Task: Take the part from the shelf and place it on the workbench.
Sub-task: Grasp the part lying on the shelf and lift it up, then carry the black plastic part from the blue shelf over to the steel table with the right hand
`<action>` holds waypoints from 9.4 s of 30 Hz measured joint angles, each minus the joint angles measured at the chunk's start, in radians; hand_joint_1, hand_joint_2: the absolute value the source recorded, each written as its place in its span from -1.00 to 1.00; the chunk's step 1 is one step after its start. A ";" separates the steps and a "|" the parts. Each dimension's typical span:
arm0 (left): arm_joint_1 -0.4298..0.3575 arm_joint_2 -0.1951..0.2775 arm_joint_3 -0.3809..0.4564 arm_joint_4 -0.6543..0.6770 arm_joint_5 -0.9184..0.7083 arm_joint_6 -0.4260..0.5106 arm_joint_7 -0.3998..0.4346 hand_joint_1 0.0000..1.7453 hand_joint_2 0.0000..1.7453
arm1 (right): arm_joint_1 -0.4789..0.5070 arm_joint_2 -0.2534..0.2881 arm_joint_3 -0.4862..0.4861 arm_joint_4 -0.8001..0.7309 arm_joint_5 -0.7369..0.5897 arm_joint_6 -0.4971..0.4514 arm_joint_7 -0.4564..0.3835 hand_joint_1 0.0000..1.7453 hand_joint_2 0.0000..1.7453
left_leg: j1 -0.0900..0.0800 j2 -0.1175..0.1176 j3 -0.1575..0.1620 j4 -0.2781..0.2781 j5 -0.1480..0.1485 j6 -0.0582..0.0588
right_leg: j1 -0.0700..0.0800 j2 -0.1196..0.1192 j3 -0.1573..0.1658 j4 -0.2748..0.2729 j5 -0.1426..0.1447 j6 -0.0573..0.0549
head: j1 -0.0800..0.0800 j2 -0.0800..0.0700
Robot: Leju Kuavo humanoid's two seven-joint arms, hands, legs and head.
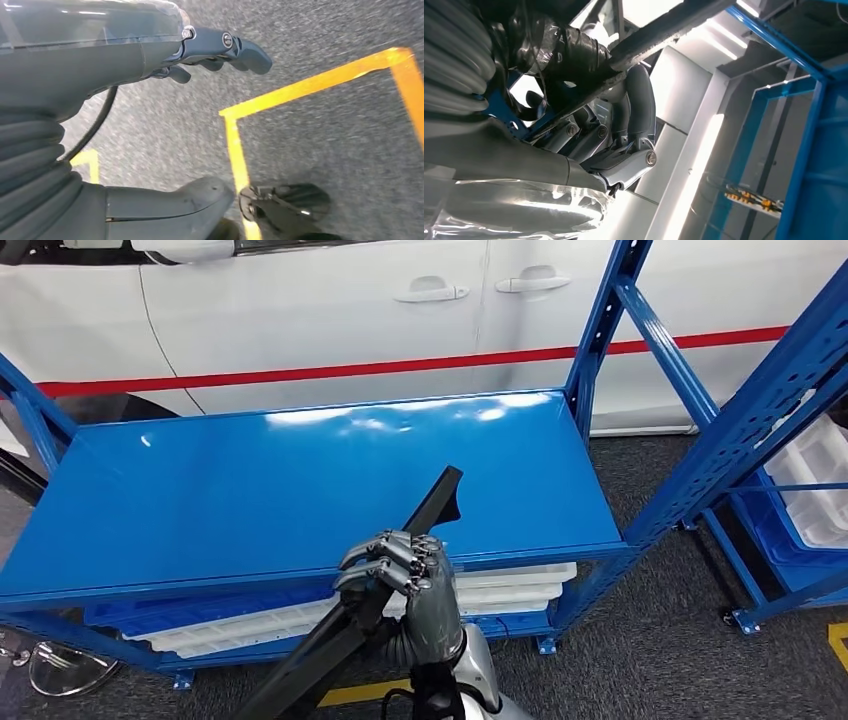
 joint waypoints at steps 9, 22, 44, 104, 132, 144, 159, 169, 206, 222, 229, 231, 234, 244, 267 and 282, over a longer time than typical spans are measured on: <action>0.001 -0.011 0.000 0.000 -0.047 0.022 0.052 -1.00 1.00 | 0.033 -0.008 -0.016 0.013 0.028 -0.009 -0.004 1.00 1.00 | -0.004 0.000 0.061 -0.130 0.079 0.014 | 0.007 0.006 -0.004 0.015 -0.009 0.012 | 0.000 0.000; 0.002 -0.034 0.000 0.000 -0.050 -0.019 0.037 -1.00 1.00 | 0.107 -0.053 -0.058 0.011 0.105 -0.010 -0.004 1.00 1.00 | -0.003 0.001 0.066 -0.141 0.086 0.045 | 0.001 0.005 -0.043 0.090 -0.023 0.037 | 0.000 0.000; -0.060 -0.040 -0.001 0.000 -0.102 -0.053 -0.030 -1.00 1.00 | 0.043 0.075 -0.272 -0.010 0.965 -0.012 0.293 1.00 1.00 | -0.004 0.003 0.065 -0.151 0.096 0.045 | 0.009 0.002 -0.031 0.049 -0.022 0.032 | 0.000 0.000; -0.018 -0.016 -0.001 0.000 -0.018 -0.028 -0.003 -1.00 1.00 | 0.116 0.147 -0.444 -0.025 0.662 -0.011 -0.110 1.00 1.00 | -0.003 0.005 0.138 -0.165 0.045 0.032 | 0.003 -0.008 -0.080 0.019 0.066 0.037 | 0.000 0.000; -0.044 -0.005 0.000 0.000 0.000 -0.147 0.066 -1.00 1.00 | 0.088 0.137 -0.341 0.039 0.636 -0.011 -0.001 1.00 1.00 | 0.010 -0.001 0.115 -0.140 0.047 -0.017 | -0.003 -0.016 -0.059 0.015 0.054 0.035 | 0.001 0.000; -0.048 -0.005 -0.001 0.000 0.007 -0.097 0.043 -1.00 1.00 | 0.058 0.125 -0.294 0.070 0.627 -0.011 0.050 1.00 1.00 | -0.016 0.012 -0.028 -0.127 0.155 0.048 | 0.007 -0.006 0.002 0.170 -0.068 0.028 | 0.001 0.000; -0.043 -0.003 -0.001 0.000 0.016 -0.140 0.051 -1.00 1.00 | 0.039 0.126 -0.270 0.088 0.640 -0.011 0.076 1.00 1.00 | 0.006 0.006 0.017 0.068 0.068 -0.019 | 0.004 -0.016 -0.072 -0.001 0.070 0.002 | 0.000 0.000; -0.049 -0.003 0.000 0.000 0.013 -0.138 0.062 -1.00 1.00 | 0.036 0.121 -0.264 0.091 0.636 -0.012 0.077 1.00 1.00 | 0.001 0.012 0.086 -0.150 0.079 0.044 | -0.002 -0.005 -0.158 0.176 -0.070 0.052 | 0.001 0.000; -0.051 0.034 0.000 0.000 0.023 -0.211 0.061 -1.00 1.00 | 0.000 0.122 -0.218 0.153 0.520 -0.012 0.099 1.00 1.00 | -0.003 0.019 -0.001 -0.145 0.149 0.023 | -0.006 -0.003 -0.007 0.149 -0.028 0.040 | 0.000 0.000; -0.049 0.056 -0.001 0.000 0.039 -0.214 0.057 -1.00 1.00 | -0.029 0.123 -0.166 0.185 0.475 -0.011 0.091 1.00 1.00 | -0.001 0.010 0.124 -0.067 0.031 -0.008 | 0.018 -0.010 -0.100 0.021 0.074 -0.003 | 0.000 0.000; -0.050 0.057 -0.001 0.000 0.043 -0.214 0.058 -1.00 1.00 | -0.030 0.120 -0.167 0.185 0.520 -0.012 0.105 1.00 1.00 | -0.002 0.020 0.137 -0.192 0.068 0.042 | 0.012 -0.001 -0.139 0.086 0.007 0.035 | 0.000 0.000; -0.050 0.058 -0.001 0.000 0.043 -0.214 0.058 -1.00 1.00 | -0.029 0.119 -0.167 0.186 0.525 -0.012 0.106 1.00 1.00 | -0.003 0.020 0.100 -0.189 0.096 0.046 | 0.005 0.000 -0.162 0.209 -0.087 0.044 | 0.000 0.000; -0.048 0.059 -0.001 0.000 0.043 -0.214 0.058 -1.00 1.00 | -0.027 0.119 -0.167 0.187 0.529 -0.012 0.106 1.00 1.00 | -0.002 0.022 0.037 -0.173 0.132 0.038 | -0.004 0.000 -0.131 0.287 -0.063 0.054 | 0.000 0.000; -0.045 0.060 -0.001 0.000 0.038 -0.214 0.059 -1.00 1.00 | -0.029 0.121 -0.166 0.186 0.554 -0.012 0.110 1.00 1.00 | 0.008 0.014 -0.063 -0.070 0.097 -0.021 | -0.001 -0.006 0.047 -0.013 -0.032 0.002 | 0.000 0.000; -0.055 0.060 -0.001 0.000 0.025 -0.212 0.061 -1.00 1.00 | -0.029 0.122 -0.171 0.188 0.587 -0.012 0.103 1.00 1.00 | 0.000 0.020 0.016 -0.160 0.131 0.038 | 0.002 -0.002 -0.061 0.197 -0.015 0.046 | 0.000 0.000; -0.054 0.062 -0.001 0.000 -0.007 -0.198 0.000 -1.00 1.00 | -0.029 0.124 -0.171 0.188 0.587 -0.012 0.107 1.00 1.00 | 0.006 0.012 -0.020 0.029 0.044 -0.020 | 0.011 -0.007 0.024 -0.009 -0.018 -0.007 | 0.000 0.000</action>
